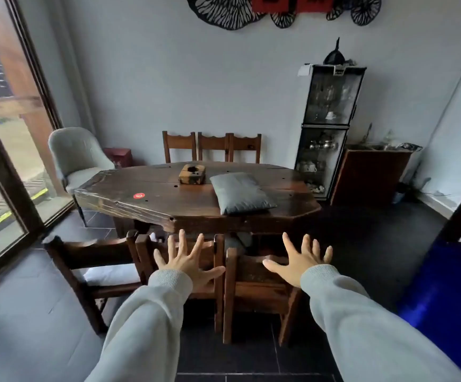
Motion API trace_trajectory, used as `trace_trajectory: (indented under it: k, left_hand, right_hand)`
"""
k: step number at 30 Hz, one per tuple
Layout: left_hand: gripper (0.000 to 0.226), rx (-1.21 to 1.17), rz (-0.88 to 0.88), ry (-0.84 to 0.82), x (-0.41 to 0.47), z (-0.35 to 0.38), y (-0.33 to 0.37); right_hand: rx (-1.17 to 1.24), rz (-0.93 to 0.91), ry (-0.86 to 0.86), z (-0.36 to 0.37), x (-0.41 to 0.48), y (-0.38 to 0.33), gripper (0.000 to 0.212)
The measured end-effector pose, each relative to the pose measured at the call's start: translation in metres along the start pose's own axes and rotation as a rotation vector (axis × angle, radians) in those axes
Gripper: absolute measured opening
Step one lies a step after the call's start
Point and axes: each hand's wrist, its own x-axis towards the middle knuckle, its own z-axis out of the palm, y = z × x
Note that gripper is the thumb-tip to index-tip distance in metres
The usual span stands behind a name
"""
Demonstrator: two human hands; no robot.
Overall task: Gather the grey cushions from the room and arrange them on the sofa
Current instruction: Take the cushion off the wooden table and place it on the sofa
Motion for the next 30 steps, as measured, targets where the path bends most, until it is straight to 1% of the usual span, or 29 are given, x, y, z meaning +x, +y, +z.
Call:
trace_trajectory:
  k: [3, 4, 7, 12, 15, 19, 23, 25, 26, 28, 29, 30]
  left_hand:
    - [0.125, -0.031, -0.028, -0.026, 0.075, 0.006, 0.026]
    - [0.127, -0.048, -0.051, -0.009, 0.102, 0.006, 0.033]
    - [0.120, -0.078, -0.113, 0.010, 0.178, 0.019, 0.053]
    - [0.115, -0.134, -0.149, -0.115, 0.279, 0.037, 0.066]
    - [0.113, -0.216, -0.194, -0.149, 0.348, 0.049, 0.072]
    - [0.110, -0.376, -0.252, -0.178, 0.446, 0.076, 0.082]
    - [0.110, -0.588, -0.362, -0.239, 0.540, 0.105, 0.086]
    - [0.109, -0.679, -0.421, -0.273, 0.623, 0.132, 0.085]
    - [0.110, -0.669, -0.433, -0.284, 0.622, 0.128, 0.084]
    - [0.110, -0.711, -0.494, -0.310, 0.689, 0.156, 0.078]
    - [0.110, -0.711, -0.499, -0.311, 0.689, 0.152, 0.074]
    - [0.110, -0.741, -0.519, -0.320, 0.712, 0.166, 0.071]
  right_hand:
    - [-0.004, 0.021, -0.052, -0.011, 0.079, 0.011, 0.104]
    - [0.012, 0.020, -0.068, -0.017, 0.105, 0.013, 0.104]
    - [0.017, 0.018, -0.093, -0.029, 0.185, 0.016, 0.104]
    - [0.049, 0.010, -0.197, -0.016, 0.287, 0.013, 0.101]
    - [0.072, 0.024, -0.270, 0.006, 0.346, 0.016, 0.101]
    - [0.236, 0.132, -0.373, 0.028, 0.424, 0.025, 0.103]
    - [0.341, 0.251, -0.443, 0.038, 0.504, 0.026, 0.104]
    - [0.392, 0.309, -0.447, 0.046, 0.589, 0.018, 0.103]
    - [0.426, 0.346, -0.454, 0.043, 0.587, 0.012, 0.102]
    - [0.538, 0.409, -0.482, 0.059, 0.661, -0.002, 0.103]
    - [0.600, 0.433, -0.481, 0.057, 0.662, -0.013, 0.103]
    - [0.704, 0.482, -0.496, 0.070, 0.691, -0.023, 0.104]
